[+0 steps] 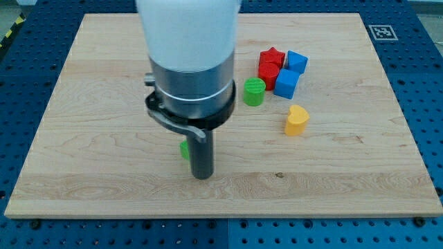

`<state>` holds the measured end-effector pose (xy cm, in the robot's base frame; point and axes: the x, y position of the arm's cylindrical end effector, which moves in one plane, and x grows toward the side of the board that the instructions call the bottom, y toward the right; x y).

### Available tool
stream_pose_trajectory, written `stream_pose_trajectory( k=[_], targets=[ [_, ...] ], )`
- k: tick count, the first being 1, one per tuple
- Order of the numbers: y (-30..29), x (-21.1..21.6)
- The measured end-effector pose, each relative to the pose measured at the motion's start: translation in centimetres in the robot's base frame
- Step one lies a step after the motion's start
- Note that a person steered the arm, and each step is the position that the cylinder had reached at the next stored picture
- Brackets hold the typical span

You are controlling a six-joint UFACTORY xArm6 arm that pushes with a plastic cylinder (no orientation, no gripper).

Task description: Push the green star bottom left to the hexagon

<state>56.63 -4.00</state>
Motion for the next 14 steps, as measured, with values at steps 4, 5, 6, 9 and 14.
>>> stream_pose_trajectory(
  k=[4,5,6,9,14],
  targets=[
    [4.8,-0.7],
    [2.3,-0.8],
    [0.1,-1.6],
    [1.9,-0.2],
    [-1.1,-4.3]
  ],
)
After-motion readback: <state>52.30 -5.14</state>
